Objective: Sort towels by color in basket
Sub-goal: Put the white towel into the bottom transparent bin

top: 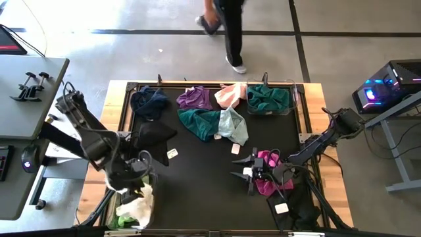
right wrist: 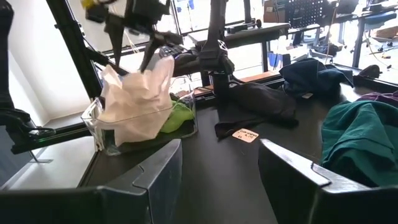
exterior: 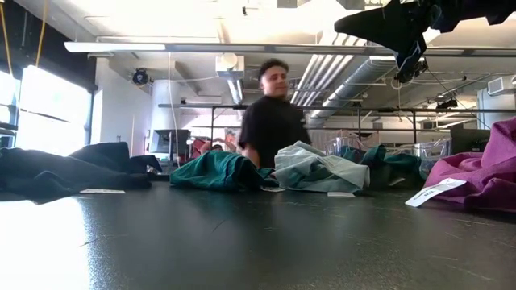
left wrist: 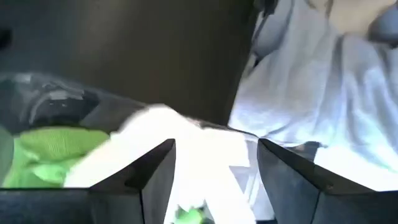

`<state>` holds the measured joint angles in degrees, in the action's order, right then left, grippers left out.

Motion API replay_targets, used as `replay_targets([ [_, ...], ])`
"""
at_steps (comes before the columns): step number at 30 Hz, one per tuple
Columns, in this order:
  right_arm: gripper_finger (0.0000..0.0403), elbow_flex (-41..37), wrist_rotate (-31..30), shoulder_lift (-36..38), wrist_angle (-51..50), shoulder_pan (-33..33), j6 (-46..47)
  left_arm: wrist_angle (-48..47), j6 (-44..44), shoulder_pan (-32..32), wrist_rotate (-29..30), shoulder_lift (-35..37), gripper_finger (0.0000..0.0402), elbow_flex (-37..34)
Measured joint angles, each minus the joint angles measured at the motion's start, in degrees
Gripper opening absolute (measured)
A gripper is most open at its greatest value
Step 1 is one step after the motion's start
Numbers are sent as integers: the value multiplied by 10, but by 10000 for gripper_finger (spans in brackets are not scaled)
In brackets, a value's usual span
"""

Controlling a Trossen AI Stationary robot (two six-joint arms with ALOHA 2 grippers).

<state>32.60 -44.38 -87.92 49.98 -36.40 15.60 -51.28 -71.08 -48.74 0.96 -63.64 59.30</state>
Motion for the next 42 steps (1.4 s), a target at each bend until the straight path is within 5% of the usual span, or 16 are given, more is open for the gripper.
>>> replay_targets([
  [10, 201, 0, 0, 0, 0, 0, 0, -160, -137, -34, -54, -33, 188, -29],
  [22, 201, 0, 0, 0, 0, 0, 0, 20, -60, -34, -60, -175, 141, -150],
  [27, 201, 0, 0, 0, -1, 4, 9, -108, 0, -36, -144, -224, 131, -97],
  [33, 201, 0, 3, 0, -5, 4, 9, -238, 47, -25, -140, -212, 130, 2],
  [42, 201, 0, 3, 0, -14, 4, 9, -336, -36, -29, -107, -192, 130, 124],
])
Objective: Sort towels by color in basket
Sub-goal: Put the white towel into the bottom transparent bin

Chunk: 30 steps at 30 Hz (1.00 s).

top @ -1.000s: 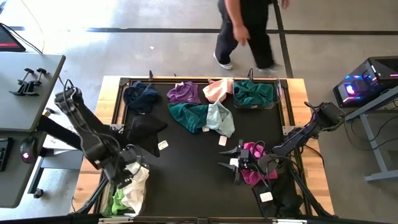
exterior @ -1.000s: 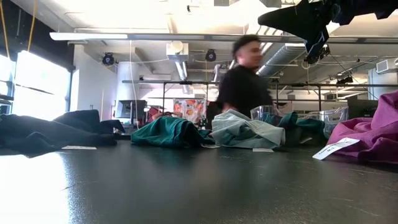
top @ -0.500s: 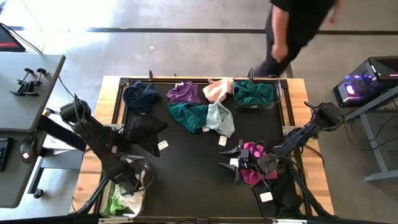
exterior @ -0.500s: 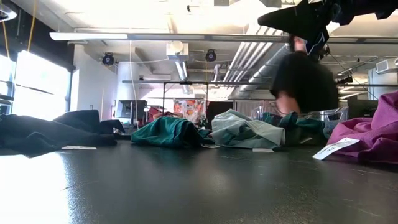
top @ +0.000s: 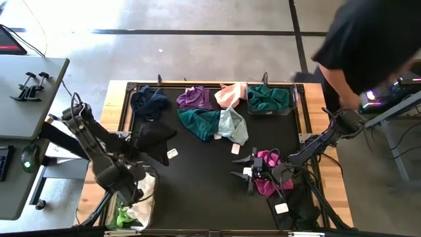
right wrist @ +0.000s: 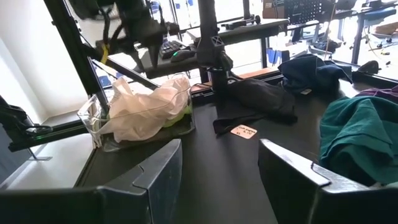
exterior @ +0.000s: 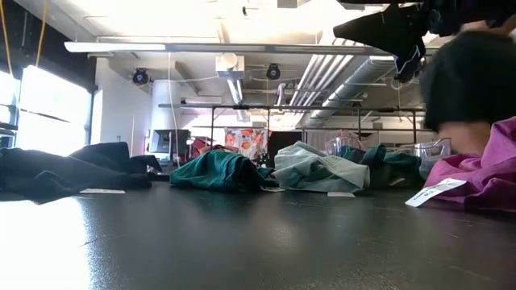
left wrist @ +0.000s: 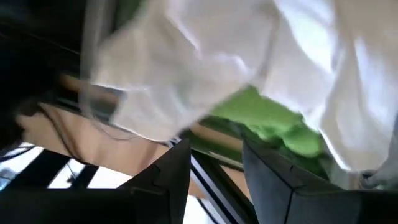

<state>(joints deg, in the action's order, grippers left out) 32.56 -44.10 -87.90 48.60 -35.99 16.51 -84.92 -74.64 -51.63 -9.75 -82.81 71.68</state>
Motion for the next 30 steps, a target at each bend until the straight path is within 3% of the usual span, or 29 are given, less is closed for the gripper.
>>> replay_targets([
  [3, 201, 0, 1, 0, -2, 0, 0, 45, -3, -12, 105, -1, 130, 7],
  [5, 201, 0, 1, 0, -5, 0, 1, 113, 15, -20, 137, 0, 128, -7],
  [8, 201, 0, 1, 0, -10, 0, 2, 208, 27, -24, 129, -5, 118, -48],
  [19, 201, 0, 1, 0, -24, 0, 15, 401, -48, -52, 78, -28, 65, -242],
  [24, 201, 0, 1, 0, -24, 0, 15, 376, -42, -55, 49, -17, 55, -227],
  [30, 201, 0, 1, 0, -25, 0, 15, 322, -47, -54, 49, 22, 53, -159],
])
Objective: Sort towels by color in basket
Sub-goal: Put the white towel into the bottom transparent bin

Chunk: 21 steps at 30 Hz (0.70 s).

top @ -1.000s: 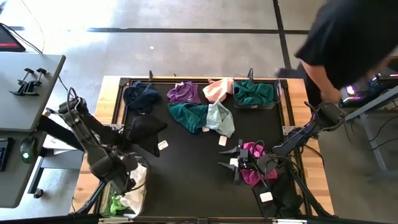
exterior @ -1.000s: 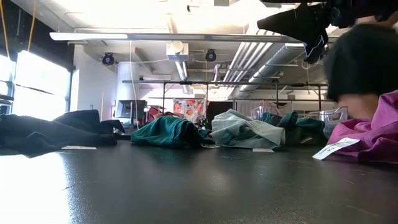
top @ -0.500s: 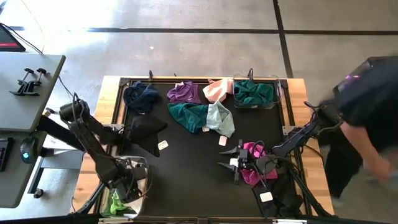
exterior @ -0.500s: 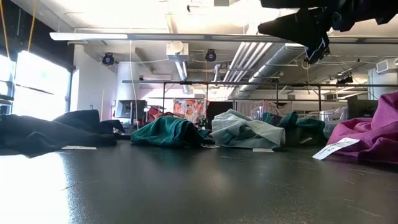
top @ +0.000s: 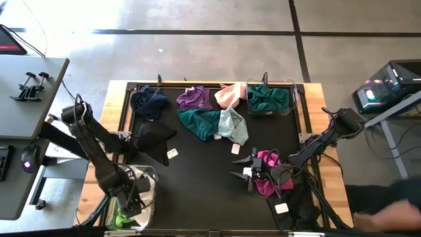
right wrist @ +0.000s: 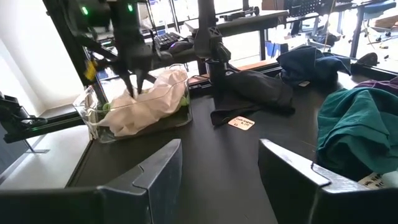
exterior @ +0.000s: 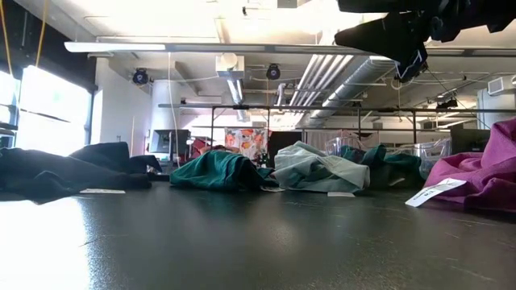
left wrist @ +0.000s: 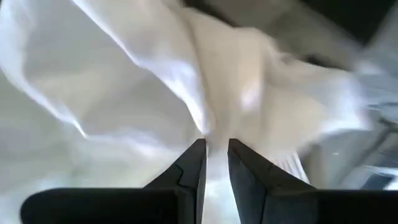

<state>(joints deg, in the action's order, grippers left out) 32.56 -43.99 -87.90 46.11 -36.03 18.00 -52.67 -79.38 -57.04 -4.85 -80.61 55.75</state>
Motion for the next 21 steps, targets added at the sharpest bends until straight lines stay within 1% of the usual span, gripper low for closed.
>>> replay_targets([
  [3, 201, 0, 0, 0, -1, 0, 0, -44, -27, 0, 18, 22, 53, 36],
  [5, 201, 0, 0, 0, -1, 0, 0, -95, -55, -3, 46, 34, 53, 51],
  [8, 201, 0, 0, 0, -6, 0, 0, -194, -107, -6, 92, 41, 53, 53],
  [11, 201, 0, 0, 0, -9, 0, 0, -261, -163, -5, 101, 40, 53, 33],
  [13, 201, 0, 0, 0, -9, 0, 0, -253, -179, -2, 98, 41, 53, 7],
  [15, 201, 0, 0, 0, -9, 0, 1, -218, -185, -2, 98, 40, 53, -25],
  [21, 201, 0, 0, 0, -9, 0, 2, -13, -181, 0, 100, 40, 53, -134],
])
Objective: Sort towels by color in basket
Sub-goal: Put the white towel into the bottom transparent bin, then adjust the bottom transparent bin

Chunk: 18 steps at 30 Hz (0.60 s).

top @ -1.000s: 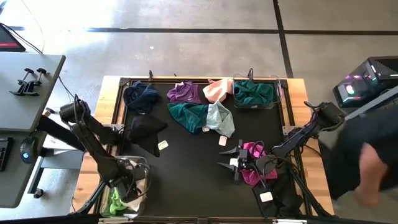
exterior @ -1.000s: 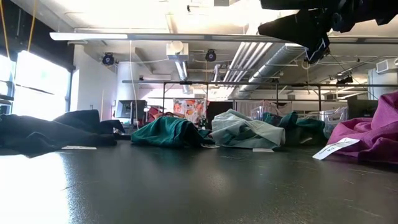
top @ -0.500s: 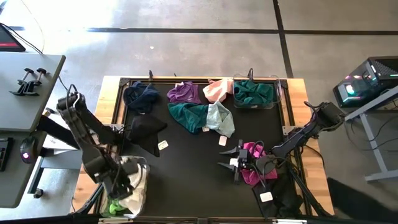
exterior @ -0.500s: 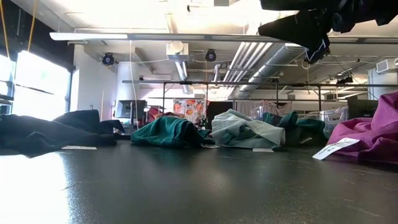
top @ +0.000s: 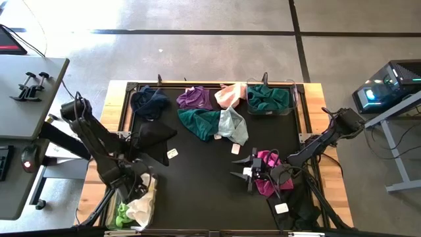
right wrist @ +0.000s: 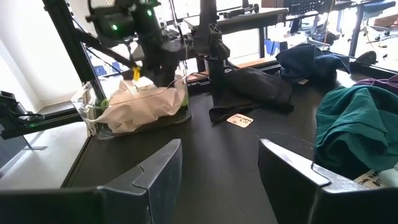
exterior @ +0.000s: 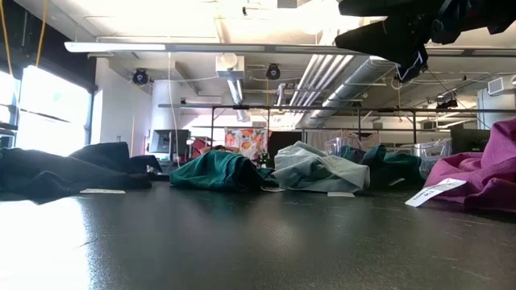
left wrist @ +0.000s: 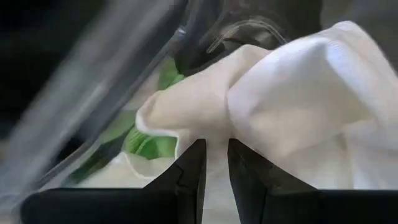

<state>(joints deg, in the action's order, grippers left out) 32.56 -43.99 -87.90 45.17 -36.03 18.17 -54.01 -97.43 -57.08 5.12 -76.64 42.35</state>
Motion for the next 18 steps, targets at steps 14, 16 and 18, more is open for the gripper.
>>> replay_targets([
  [14, 201, 0, 0, 0, 0, 0, 0, -182, 99, 0, -24, 1, 53, 140],
  [16, 201, 0, 0, 0, 0, 0, 0, -187, 123, -1, -1, 0, 53, 179],
  [18, 201, 0, 0, 0, 0, 0, 0, -187, 143, -2, 70, 1, 53, 214],
])
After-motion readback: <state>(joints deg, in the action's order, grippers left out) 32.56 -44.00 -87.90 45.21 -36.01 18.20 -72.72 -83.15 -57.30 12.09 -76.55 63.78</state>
